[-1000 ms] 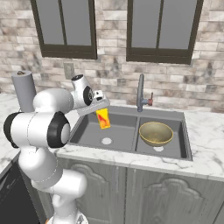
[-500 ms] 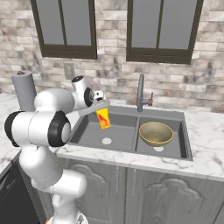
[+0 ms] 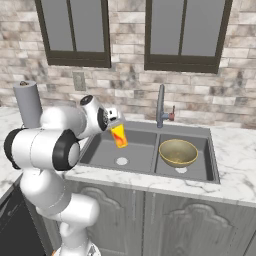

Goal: Place the cup in the left basin and the bowl in the right basin of the sink.

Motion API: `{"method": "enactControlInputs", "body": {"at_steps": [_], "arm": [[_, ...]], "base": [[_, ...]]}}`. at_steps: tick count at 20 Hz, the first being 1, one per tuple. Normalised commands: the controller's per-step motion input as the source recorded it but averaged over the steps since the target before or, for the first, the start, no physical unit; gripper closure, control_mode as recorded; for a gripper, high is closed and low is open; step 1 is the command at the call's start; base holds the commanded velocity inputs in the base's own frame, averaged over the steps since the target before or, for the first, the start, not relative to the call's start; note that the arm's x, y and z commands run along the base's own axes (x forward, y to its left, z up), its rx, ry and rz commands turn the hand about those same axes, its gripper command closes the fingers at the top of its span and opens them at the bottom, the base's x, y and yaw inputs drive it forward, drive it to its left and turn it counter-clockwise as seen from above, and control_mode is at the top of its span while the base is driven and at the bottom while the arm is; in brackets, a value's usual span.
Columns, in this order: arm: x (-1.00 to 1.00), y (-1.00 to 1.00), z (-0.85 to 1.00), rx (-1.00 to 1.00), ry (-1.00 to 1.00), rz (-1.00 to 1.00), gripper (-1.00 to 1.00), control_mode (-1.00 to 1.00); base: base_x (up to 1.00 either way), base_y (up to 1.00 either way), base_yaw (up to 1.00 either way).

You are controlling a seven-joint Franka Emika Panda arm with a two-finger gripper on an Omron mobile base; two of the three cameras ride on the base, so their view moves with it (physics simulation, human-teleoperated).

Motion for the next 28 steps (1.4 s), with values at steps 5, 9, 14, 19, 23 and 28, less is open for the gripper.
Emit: {"method": "enactControlInputs", "body": {"at_steps": [5, 9, 14, 19, 23, 28], "arm": [[0.05, -0.13, -0.11, 0.05, -0.17, 0.00, 1.00, -1.00], [0.16, -0.28, 0.00, 0.24, -0.04, 0.00, 1.00, -1.00], [0.33, -0.18, 0.00, 0.29, 0.01, 0.00, 1.00, -1.00], [0.49, -0.04, 0.00, 0.11, 0.01, 0.00, 1.00, -1.00], [0.49, 0.00, 0.00, 0.00, 0.00, 0.00, 1.00, -1.00], [0.44, -0.03, -0.04, 0.00, 0.00, 0.00, 1.00, -1.00]], "base": [[0.00, 0.00, 0.00], [0.00, 0.00, 0.00], [0.00, 0.00, 0.00], [0.00, 0.00, 0.00], [0.00, 0.00, 0.00], [0.00, 0.00, 0.00]]}}
